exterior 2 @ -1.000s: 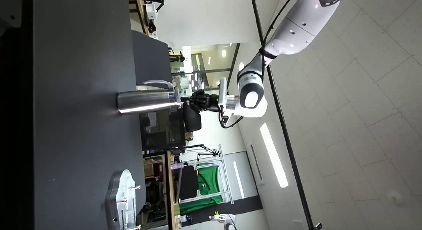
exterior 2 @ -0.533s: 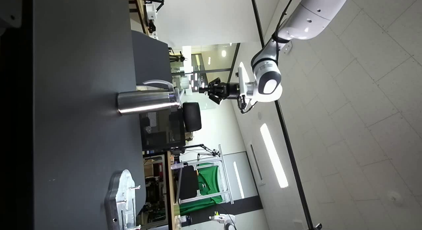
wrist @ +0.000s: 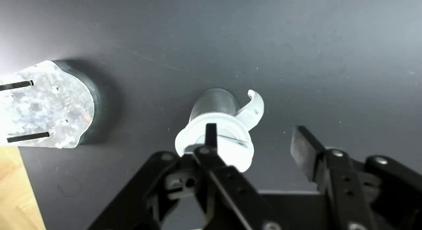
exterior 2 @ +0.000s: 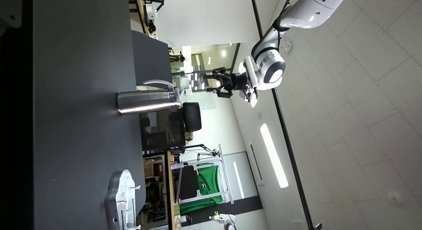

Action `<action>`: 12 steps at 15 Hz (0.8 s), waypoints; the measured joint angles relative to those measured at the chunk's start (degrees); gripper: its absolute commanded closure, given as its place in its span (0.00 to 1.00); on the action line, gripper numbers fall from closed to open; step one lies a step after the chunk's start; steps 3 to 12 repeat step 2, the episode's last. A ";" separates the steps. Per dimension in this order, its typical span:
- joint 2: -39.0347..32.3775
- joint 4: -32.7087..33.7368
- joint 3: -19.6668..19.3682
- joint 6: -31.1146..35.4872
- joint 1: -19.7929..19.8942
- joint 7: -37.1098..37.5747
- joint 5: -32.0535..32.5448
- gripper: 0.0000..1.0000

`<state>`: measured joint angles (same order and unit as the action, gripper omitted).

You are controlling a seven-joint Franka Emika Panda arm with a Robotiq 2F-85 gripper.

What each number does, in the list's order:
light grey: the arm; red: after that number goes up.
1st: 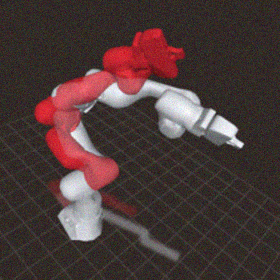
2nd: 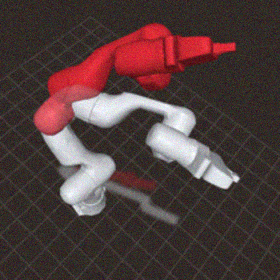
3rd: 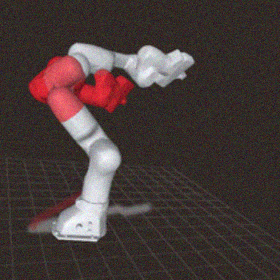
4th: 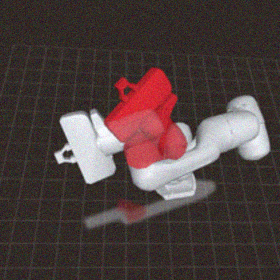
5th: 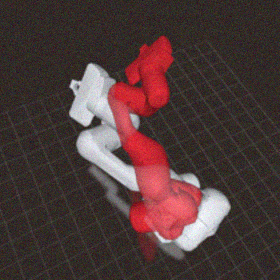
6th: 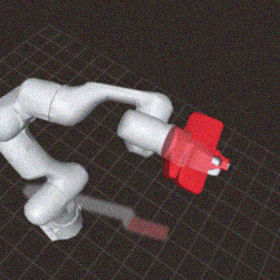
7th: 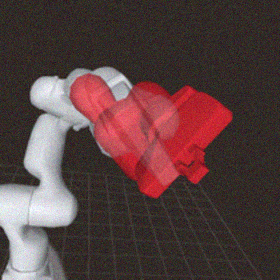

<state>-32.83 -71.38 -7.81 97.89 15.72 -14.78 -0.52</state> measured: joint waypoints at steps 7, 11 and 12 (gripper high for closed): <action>-0.01 -0.58 0.12 -0.47 -0.41 -0.05 1.03 0.18; -0.01 -0.58 0.12 -0.47 -0.41 -0.05 1.03 0.18; -0.01 -0.58 0.12 -0.47 -0.41 -0.05 1.03 0.18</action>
